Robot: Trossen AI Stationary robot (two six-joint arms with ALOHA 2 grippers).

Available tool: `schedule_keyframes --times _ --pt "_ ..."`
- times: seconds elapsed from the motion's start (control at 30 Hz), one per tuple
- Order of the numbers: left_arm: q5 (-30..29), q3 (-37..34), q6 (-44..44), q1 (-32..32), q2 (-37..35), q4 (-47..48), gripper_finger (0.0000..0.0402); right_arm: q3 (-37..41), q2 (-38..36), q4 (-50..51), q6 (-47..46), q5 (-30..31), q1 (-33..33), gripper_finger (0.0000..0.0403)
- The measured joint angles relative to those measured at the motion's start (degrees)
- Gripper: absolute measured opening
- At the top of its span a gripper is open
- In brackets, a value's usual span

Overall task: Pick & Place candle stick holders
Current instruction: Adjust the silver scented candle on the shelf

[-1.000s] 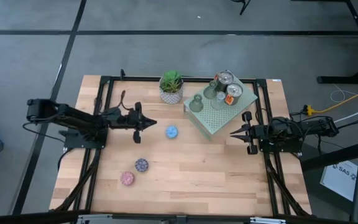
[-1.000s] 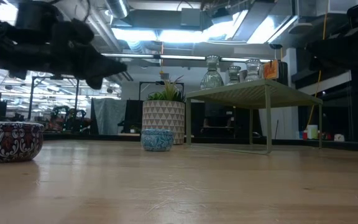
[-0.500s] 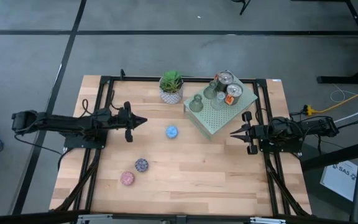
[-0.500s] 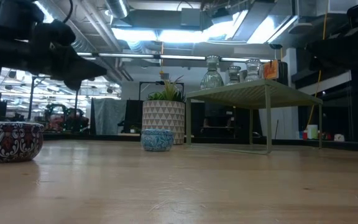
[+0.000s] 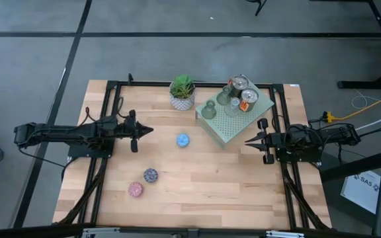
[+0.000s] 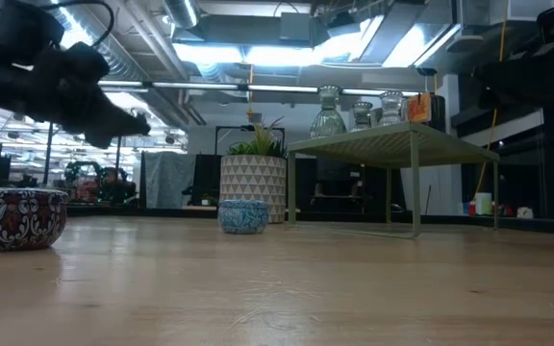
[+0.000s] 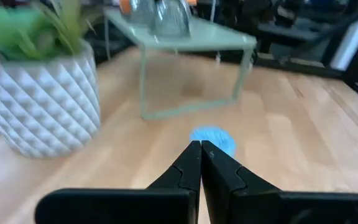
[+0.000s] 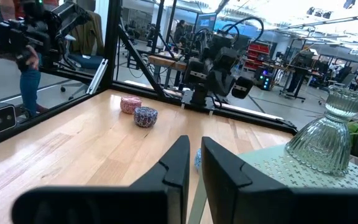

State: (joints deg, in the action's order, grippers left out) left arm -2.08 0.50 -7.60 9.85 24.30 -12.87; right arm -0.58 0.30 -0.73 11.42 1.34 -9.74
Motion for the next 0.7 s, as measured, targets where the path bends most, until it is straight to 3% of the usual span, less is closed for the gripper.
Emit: schedule_keyframes --times 0.13,0.37,0.7 --pt "2.98 0.01 -2.47 0.00 0.05 3.92 0.0006 0.02 0.00 -0.02 0.00 0.00 0.02 0.0044" --pt "3.29 0.01 -2.62 0.00 0.04 4.58 0.0006 0.02 0.00 -0.58 -0.78 -0.01 0.02 0.0044" --pt "3.25 0.01 -2.26 0.00 0.04 4.58 0.0006 0.02 0.00 -8.06 -19.31 -0.28 0.02 0.0044"
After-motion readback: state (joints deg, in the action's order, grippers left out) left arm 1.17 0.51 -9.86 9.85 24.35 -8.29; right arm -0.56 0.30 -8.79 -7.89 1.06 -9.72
